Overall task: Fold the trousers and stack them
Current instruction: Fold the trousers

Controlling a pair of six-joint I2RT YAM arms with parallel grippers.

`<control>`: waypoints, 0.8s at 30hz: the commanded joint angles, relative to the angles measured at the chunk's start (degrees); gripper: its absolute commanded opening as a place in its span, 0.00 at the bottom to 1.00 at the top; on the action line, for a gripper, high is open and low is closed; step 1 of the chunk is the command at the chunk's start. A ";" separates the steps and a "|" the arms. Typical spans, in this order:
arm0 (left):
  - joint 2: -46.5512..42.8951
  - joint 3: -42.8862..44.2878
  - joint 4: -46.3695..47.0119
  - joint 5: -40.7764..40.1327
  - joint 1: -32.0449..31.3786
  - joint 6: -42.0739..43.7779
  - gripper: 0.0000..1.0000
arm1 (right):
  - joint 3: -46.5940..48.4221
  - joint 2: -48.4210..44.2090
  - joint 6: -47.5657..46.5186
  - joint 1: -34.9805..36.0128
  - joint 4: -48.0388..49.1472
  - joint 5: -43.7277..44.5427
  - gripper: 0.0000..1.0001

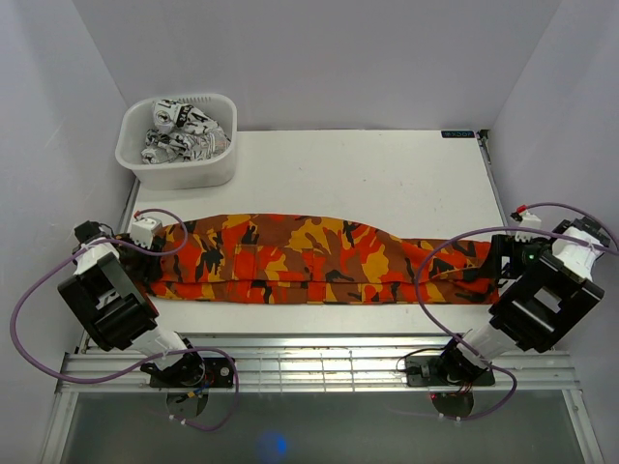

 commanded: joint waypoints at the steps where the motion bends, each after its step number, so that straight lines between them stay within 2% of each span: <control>1: -1.21 1.44 -2.74 0.19 0.04 1.06 0.62 | 1.47 -1.30 -7.17 0.83 -0.74 -2.55 0.87; 3: -1.13 1.79 -3.26 0.54 0.04 1.41 0.62 | 3.74 0.46 -13.47 1.27 -2.22 -1.93 0.86; 7: -1.21 1.97 -4.41 1.33 0.04 1.33 0.62 | 6.13 4.16 -19.04 2.85 -2.14 0.62 0.86; 15: -0.77 3.46 -7.56 2.64 0.13 1.24 0.62 | 8.07 5.22 -31.43 7.77 -8.46 3.42 0.73; 16: -0.69 4.94 -11.05 4.04 0.39 2.81 0.62 | 7.98 4.70 -32.31 8.21 -8.47 3.96 0.69; 17: -0.95 5.83 -13.09 5.79 0.48 3.69 0.62 | 7.54 4.26 -34.24 8.47 -8.29 4.57 0.59; 18: -1.82 6.80 -15.29 9.99 0.74 5.01 0.62 | 7.28 3.73 -34.95 9.00 -7.86 5.79 0.53; 20: -3.14 9.70 -20.63 13.27 1.10 8.34 0.63 | 6.75 2.15 -36.36 9.44 -6.54 6.94 0.37; 21: -3.76 10.66 -22.50 14.67 1.10 9.93 0.63 | 6.66 1.53 -37.58 9.62 -5.92 7.73 0.08; 23: -5.60 13.03 -29.35 17.93 1.10 15.53 0.61 | 6.75 -0.31 -38.38 9.62 -4.00 8.09 0.08; 24: -6.39 13.31 -31.37 18.37 1.10 22.01 0.60 | 7.10 -0.93 -39.26 9.71 -3.64 8.01 0.08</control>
